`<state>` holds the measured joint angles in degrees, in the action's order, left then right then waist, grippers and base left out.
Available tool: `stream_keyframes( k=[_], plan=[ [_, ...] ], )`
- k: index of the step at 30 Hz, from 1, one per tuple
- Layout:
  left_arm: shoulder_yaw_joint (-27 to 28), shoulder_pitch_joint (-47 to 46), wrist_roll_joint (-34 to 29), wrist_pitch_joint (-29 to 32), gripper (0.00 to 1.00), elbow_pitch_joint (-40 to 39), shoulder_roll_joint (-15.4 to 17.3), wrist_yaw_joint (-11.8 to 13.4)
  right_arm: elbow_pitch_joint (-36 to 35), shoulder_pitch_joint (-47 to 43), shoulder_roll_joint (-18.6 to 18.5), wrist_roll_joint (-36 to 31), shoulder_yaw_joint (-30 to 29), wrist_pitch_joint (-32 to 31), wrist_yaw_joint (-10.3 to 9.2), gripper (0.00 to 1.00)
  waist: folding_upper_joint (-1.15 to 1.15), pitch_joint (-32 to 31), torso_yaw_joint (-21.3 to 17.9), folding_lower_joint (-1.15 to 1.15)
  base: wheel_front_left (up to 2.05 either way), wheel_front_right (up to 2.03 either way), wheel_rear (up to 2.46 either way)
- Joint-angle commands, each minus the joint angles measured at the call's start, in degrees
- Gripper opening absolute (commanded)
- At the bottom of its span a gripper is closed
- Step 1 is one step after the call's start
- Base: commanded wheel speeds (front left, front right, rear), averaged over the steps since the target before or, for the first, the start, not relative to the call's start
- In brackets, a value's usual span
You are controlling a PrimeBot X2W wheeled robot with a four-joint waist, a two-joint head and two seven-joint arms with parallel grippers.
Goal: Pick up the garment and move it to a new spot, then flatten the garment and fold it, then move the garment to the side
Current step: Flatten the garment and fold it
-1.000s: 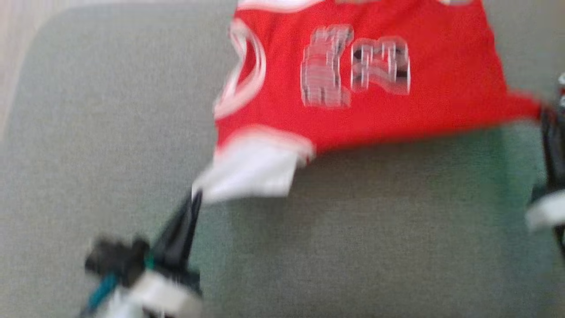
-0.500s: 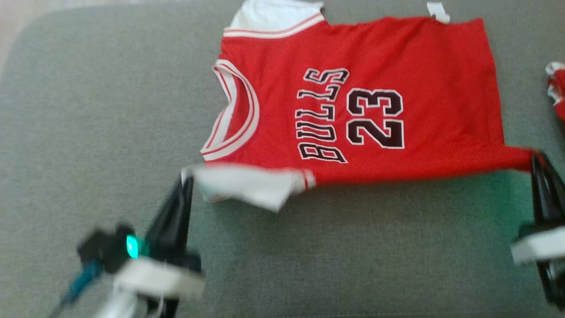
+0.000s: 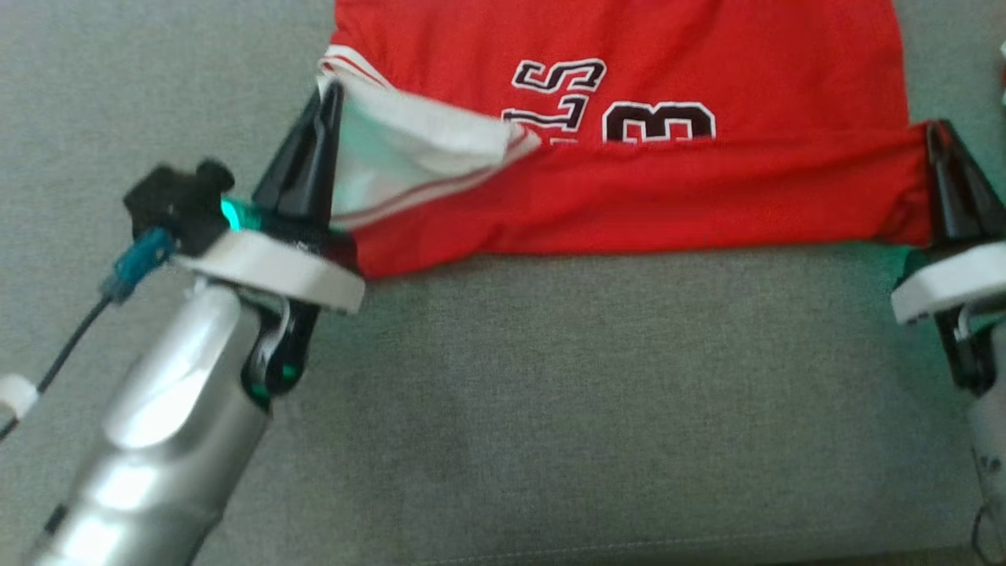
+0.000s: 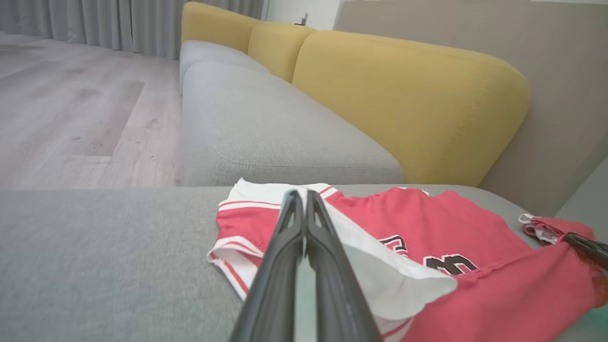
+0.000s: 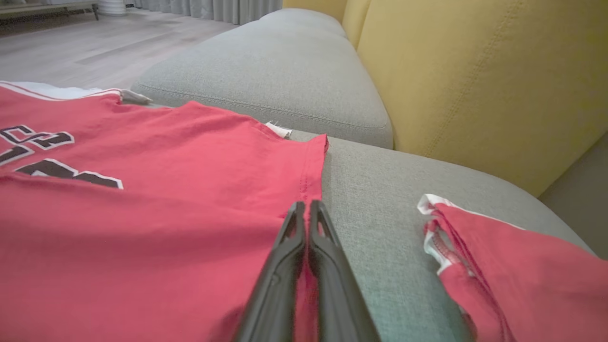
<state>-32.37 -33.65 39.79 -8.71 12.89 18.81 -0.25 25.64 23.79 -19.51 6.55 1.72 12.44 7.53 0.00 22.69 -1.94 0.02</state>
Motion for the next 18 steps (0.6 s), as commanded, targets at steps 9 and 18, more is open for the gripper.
stream_keyframes(
  k=[9,18],
  plan=[
    [2.4,-11.4,-4.8,-5.5,1.00,8.4,-1.8,-1.7,5.5,7.7,-1.7,2.7,3.2,2.4,-0.04,1.00,0.00,3.9,0.1,-0.02,0.00,0.00,0.00],
    [7.2,-0.6,-12.9,-6.3,1.00,2.6,-3.6,4.1,-2.6,1.5,1.0,2.6,-1.2,2.5,-0.04,1.00,0.00,1.5,0.6,-0.02,0.00,0.00,0.00]
  ],
)
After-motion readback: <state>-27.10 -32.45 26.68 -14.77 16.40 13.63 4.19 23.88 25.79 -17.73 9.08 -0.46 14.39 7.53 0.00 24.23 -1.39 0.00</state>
